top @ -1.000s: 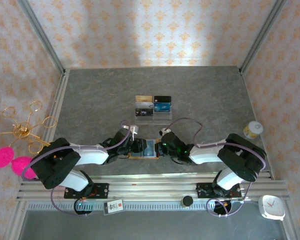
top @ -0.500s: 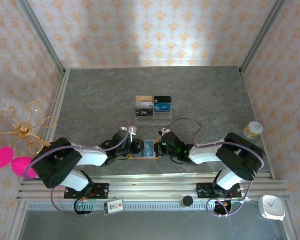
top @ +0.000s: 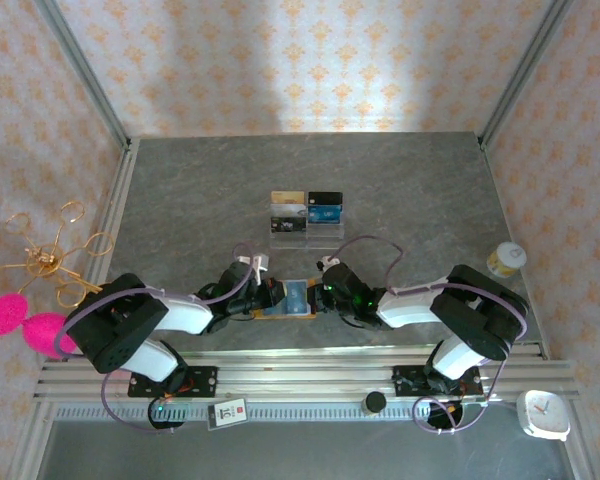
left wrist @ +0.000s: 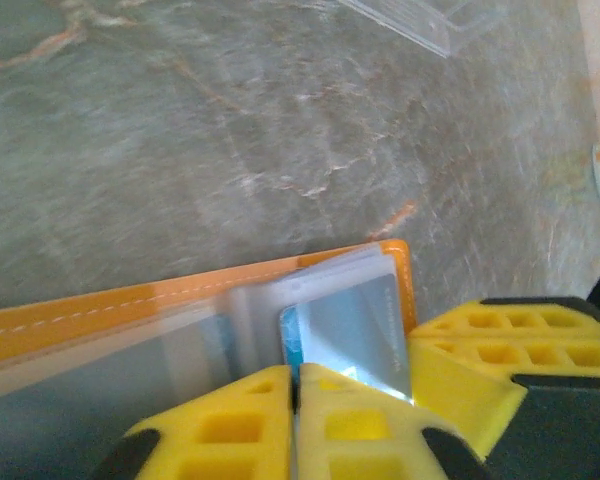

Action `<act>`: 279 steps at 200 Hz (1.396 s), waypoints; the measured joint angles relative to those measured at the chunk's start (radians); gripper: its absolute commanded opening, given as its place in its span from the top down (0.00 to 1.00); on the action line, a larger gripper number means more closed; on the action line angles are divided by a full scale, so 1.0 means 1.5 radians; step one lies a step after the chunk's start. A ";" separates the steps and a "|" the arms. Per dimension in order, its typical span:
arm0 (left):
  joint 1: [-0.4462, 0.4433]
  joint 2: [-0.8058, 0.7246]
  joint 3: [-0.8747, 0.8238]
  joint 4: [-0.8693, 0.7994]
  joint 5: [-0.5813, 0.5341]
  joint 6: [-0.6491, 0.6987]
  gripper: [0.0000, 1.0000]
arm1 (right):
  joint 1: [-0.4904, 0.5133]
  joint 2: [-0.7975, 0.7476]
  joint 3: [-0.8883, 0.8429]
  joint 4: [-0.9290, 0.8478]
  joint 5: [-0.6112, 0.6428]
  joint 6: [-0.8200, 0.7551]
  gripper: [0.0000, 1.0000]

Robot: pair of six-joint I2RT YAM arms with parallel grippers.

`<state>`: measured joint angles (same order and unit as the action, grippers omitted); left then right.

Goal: Take the credit cards out of the card holder

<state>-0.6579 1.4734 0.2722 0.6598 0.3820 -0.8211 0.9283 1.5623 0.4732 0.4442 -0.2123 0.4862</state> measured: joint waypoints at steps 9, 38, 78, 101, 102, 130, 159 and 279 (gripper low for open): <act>0.000 -0.001 -0.006 0.010 0.003 0.000 1.00 | 0.000 0.000 0.000 0.000 -0.001 0.000 1.00; 0.004 -0.017 -0.017 0.011 0.003 -0.001 1.00 | 0.000 -0.001 0.000 -0.001 0.004 0.007 1.00; 0.028 -0.074 -0.033 -0.035 0.002 0.007 1.00 | 0.001 -0.015 -0.006 -0.017 0.021 0.021 1.00; 0.033 -0.112 -0.034 -0.059 0.003 0.016 1.00 | 0.002 -0.023 -0.009 -0.026 0.029 0.025 0.99; 0.033 -0.114 -0.034 -0.060 0.003 0.017 1.00 | 0.002 -0.023 -0.009 -0.027 0.029 0.025 0.99; 0.031 -0.131 -0.028 -0.080 0.010 0.028 0.78 | 0.001 -0.036 -0.009 -0.047 0.030 0.016 0.90; -0.004 -0.127 -0.001 -0.098 0.009 0.034 0.67 | 0.001 -0.066 -0.009 -0.087 0.032 -0.008 0.80; -0.028 -0.051 0.063 -0.148 -0.033 0.065 0.62 | 0.009 -0.024 0.038 -0.110 0.009 -0.053 0.93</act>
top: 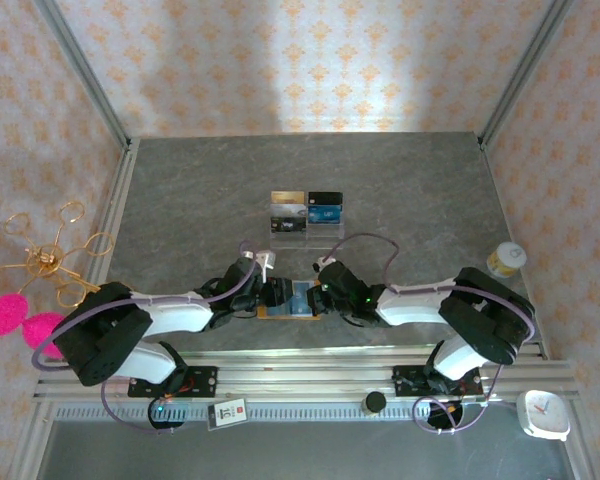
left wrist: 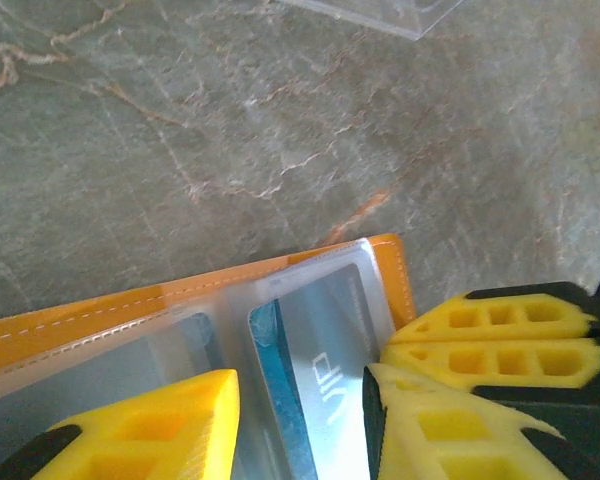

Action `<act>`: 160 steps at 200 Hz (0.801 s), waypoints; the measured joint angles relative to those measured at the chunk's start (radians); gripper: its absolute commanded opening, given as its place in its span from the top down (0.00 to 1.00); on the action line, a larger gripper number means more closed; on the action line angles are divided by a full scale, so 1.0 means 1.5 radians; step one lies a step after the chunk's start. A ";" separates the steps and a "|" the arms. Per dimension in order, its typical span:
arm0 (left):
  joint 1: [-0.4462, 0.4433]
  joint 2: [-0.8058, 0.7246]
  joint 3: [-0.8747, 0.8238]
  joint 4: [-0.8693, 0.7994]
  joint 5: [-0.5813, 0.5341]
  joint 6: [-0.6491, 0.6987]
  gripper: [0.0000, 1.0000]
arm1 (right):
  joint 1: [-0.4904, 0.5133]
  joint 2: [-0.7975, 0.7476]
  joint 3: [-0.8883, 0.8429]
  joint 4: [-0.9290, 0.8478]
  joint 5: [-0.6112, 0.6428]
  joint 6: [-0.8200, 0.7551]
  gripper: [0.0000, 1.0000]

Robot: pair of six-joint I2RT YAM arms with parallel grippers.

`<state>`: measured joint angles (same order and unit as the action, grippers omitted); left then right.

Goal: Take the credit cards out of the card holder

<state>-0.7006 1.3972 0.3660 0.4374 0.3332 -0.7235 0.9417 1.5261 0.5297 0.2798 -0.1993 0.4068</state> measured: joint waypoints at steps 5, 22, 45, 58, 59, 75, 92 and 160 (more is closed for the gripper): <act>0.000 0.004 0.000 0.000 0.000 0.000 0.62 | 0.000 0.002 0.001 0.003 0.000 0.000 0.93; 0.000 0.009 0.001 -0.001 -0.001 0.002 0.62 | 0.000 0.005 0.001 0.008 0.000 0.002 0.94; 0.000 0.009 0.009 -0.012 -0.006 0.008 0.63 | 0.000 0.008 0.001 0.015 -0.003 0.005 0.94; 0.000 0.010 0.009 -0.014 -0.008 0.009 0.63 | 0.000 0.010 0.000 0.019 -0.005 0.006 0.95; 0.000 0.010 0.009 -0.014 -0.008 0.009 0.63 | 0.000 0.011 0.000 0.021 -0.005 0.007 0.95; 0.000 0.013 0.009 -0.013 -0.008 0.010 0.66 | 0.000 0.015 -0.001 0.029 -0.010 0.008 0.95; 0.000 0.021 0.009 -0.004 -0.008 0.009 0.70 | 0.000 0.021 -0.002 0.043 -0.018 0.014 0.96; 0.002 0.023 0.001 0.003 -0.005 -0.002 0.85 | 0.000 0.024 -0.013 0.071 -0.023 0.029 0.97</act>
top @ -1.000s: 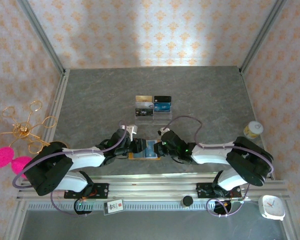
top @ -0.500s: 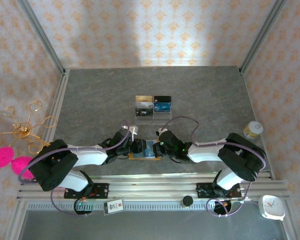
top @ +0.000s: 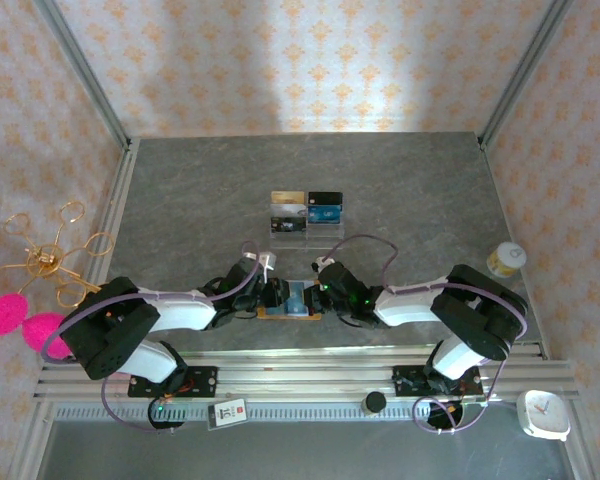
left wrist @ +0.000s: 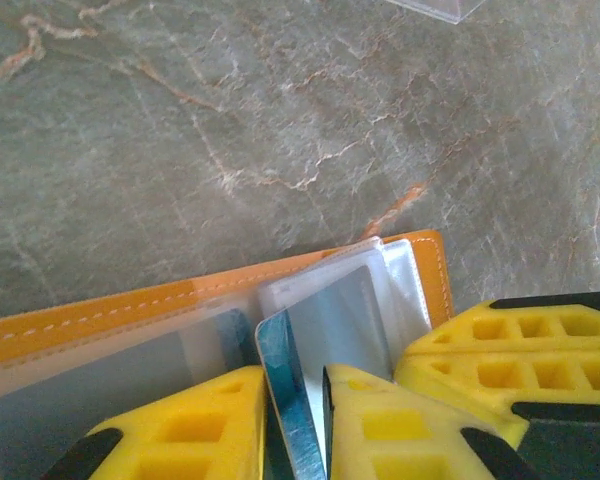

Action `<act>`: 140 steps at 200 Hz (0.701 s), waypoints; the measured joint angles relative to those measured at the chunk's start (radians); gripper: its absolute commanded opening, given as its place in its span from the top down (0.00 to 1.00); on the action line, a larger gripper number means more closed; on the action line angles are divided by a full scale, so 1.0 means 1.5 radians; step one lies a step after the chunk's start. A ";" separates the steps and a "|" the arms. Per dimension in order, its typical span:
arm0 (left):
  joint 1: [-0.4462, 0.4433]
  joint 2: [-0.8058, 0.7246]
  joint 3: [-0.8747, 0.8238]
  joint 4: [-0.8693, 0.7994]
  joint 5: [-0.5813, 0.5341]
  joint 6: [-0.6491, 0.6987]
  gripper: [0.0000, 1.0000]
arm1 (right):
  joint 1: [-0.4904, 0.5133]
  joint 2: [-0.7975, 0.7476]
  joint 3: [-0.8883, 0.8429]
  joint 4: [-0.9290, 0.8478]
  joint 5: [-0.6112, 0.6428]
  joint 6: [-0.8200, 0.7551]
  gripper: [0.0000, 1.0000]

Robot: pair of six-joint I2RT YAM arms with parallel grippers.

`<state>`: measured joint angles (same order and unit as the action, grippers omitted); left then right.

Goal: Take the credit cards out of the card holder

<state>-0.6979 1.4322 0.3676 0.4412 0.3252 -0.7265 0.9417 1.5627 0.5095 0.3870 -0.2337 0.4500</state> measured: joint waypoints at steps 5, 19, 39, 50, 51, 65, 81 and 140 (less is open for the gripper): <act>0.000 0.001 -0.001 0.002 0.000 -0.003 0.90 | 0.000 0.000 0.000 0.000 0.000 0.001 0.97; 0.002 0.005 -0.003 0.009 0.001 -0.010 1.00 | 0.000 0.000 -0.001 0.000 0.000 0.002 0.97; 0.004 0.005 -0.008 0.021 0.005 -0.010 1.00 | 0.000 0.000 -0.001 0.000 0.001 0.002 0.97; 0.005 0.003 -0.013 0.027 0.005 -0.011 1.00 | 0.000 0.000 -0.001 0.000 0.001 0.004 0.98; 0.005 0.002 -0.014 0.027 0.005 -0.012 1.00 | 0.000 0.000 -0.001 0.000 0.002 0.004 0.98; 0.009 -0.009 -0.022 0.030 0.005 -0.016 1.00 | 0.000 0.000 -0.001 0.000 0.004 0.008 0.98; 0.019 -0.024 -0.033 0.031 0.006 -0.021 1.00 | 0.000 0.000 -0.001 -0.001 0.009 0.014 0.98; 0.041 -0.084 -0.054 0.018 0.028 -0.016 1.00 | 0.004 -0.009 -0.009 -0.004 0.040 0.035 0.96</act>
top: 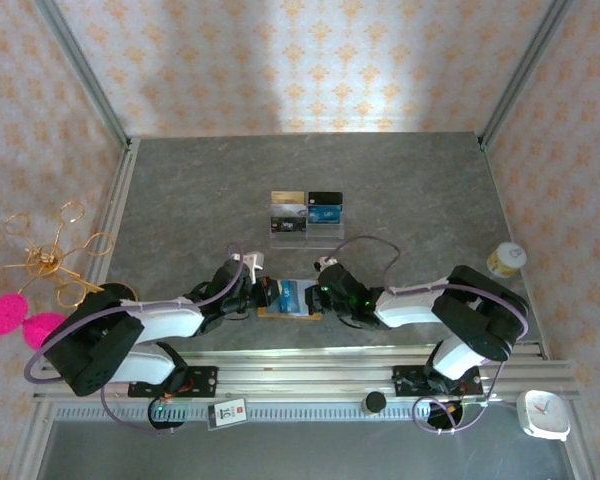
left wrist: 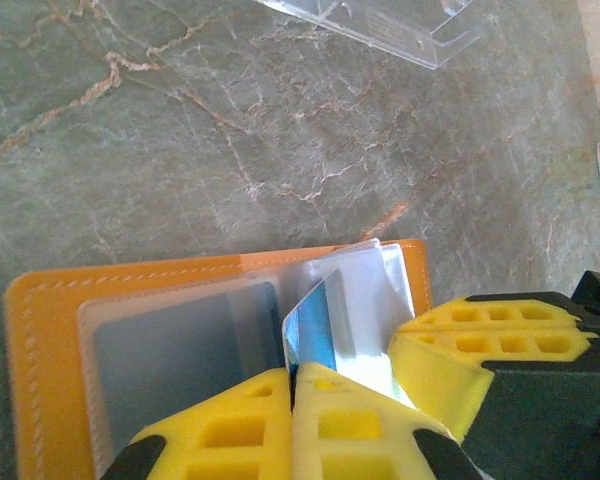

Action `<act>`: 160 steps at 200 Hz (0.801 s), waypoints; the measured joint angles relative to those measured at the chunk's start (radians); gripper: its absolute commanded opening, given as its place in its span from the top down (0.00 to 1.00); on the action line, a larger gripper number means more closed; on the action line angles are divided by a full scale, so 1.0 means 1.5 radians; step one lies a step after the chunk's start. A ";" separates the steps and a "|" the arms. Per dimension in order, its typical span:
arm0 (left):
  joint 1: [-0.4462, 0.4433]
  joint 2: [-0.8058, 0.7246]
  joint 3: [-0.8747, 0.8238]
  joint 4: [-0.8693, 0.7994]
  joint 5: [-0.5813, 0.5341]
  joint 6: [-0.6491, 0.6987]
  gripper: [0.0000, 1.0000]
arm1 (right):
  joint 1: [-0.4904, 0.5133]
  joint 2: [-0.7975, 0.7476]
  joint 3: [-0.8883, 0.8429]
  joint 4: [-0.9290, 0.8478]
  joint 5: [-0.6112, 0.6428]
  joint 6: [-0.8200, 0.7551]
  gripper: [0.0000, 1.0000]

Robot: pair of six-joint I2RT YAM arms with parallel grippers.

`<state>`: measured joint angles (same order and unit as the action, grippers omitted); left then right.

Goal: Take the credit cards out of the card holder

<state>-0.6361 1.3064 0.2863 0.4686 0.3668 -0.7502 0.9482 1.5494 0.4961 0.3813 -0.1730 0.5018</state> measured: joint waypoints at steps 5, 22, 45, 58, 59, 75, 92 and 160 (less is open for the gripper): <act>0.002 -0.007 0.000 -0.005 0.001 0.002 1.00 | 0.000 -0.003 -0.002 -0.002 0.003 0.002 0.96; 0.002 -0.032 0.000 -0.017 0.006 0.015 1.00 | 0.000 -0.015 -0.009 -0.009 0.013 0.002 0.89; 0.002 -0.062 0.000 -0.026 0.016 0.030 1.00 | 0.000 -0.041 -0.022 -0.015 0.017 -0.007 0.74; 0.002 -0.077 0.000 -0.026 0.021 0.035 1.00 | 0.000 -0.065 -0.031 -0.020 0.016 -0.020 0.64; 0.002 -0.078 0.000 -0.026 0.022 0.035 1.00 | 0.000 -0.066 -0.032 -0.020 0.016 -0.019 0.63; 0.002 -0.093 0.000 -0.026 0.031 0.040 1.00 | 0.000 -0.104 -0.037 -0.021 0.015 -0.039 0.53; 0.002 -0.119 -0.003 -0.023 0.040 0.042 1.00 | 0.000 -0.155 -0.041 -0.014 0.008 -0.054 0.44; 0.003 -0.207 -0.039 0.089 0.118 0.023 1.00 | -0.026 -0.271 -0.104 0.055 -0.089 -0.069 0.33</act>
<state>-0.6319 0.9966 0.2279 0.6022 0.5442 -0.7162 0.9085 1.1423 0.3401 0.4644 -0.3065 0.3988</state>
